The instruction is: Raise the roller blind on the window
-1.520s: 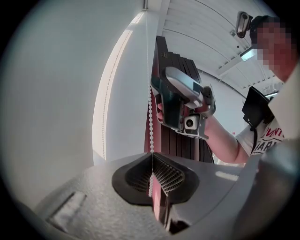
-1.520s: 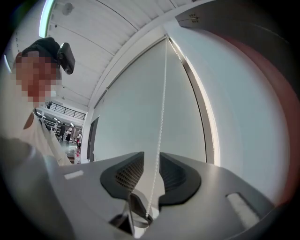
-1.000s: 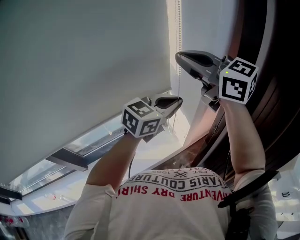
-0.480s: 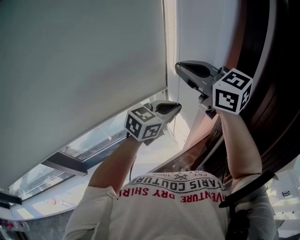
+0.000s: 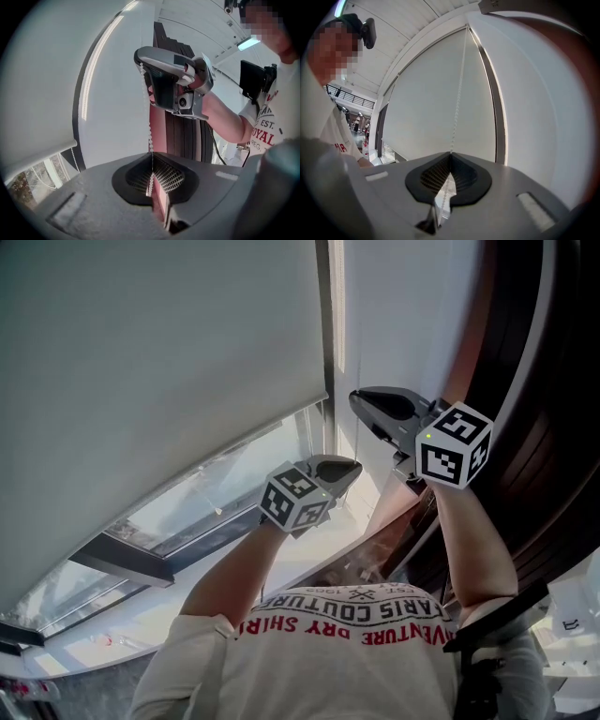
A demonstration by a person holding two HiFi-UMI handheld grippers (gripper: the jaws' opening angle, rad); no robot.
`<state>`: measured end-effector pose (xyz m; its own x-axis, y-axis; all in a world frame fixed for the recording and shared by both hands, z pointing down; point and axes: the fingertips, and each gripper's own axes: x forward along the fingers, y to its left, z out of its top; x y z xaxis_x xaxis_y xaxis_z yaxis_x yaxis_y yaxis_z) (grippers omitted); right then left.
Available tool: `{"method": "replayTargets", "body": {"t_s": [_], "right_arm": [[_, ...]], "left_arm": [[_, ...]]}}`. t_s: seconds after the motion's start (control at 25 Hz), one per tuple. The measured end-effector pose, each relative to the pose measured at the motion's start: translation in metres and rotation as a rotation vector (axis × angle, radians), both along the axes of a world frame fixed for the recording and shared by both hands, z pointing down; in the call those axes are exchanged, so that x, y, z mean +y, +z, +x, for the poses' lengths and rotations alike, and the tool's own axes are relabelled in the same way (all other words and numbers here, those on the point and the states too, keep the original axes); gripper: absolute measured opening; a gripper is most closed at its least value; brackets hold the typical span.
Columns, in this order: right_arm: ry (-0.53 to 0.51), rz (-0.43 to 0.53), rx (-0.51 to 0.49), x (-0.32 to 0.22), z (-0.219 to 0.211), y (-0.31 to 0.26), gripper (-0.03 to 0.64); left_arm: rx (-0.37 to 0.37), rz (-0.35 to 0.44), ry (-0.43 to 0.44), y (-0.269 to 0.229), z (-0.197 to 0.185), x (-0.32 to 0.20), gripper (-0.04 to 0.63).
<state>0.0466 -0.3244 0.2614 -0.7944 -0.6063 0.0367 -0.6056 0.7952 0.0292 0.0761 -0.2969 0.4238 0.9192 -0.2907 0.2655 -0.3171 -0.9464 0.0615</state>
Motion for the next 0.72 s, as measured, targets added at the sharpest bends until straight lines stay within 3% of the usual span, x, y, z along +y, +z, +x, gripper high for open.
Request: {"method": "replayTargets", "body": {"t_s": [0.28, 0.44, 0.72], "right_arm": [[0.027, -0.032, -0.018, 0.005, 0.008, 0.041, 0.006], [0.045, -0.03, 0.028, 0.006, 0.007, 0.065, 0.006], [0.039, -0.152, 0.127, 0.012, 0.01, 0.149, 0.006]], "left_arm": [[-0.042, -0.004, -0.007, 0.041, 0.003, 0.007, 0.008], [-0.101, 0.028, -0.02, 0.067, 0.002, 0.007, 0.008], [-0.226, -0.065, -0.022, 0.148, 0.007, 0.018, 0.008]]}}
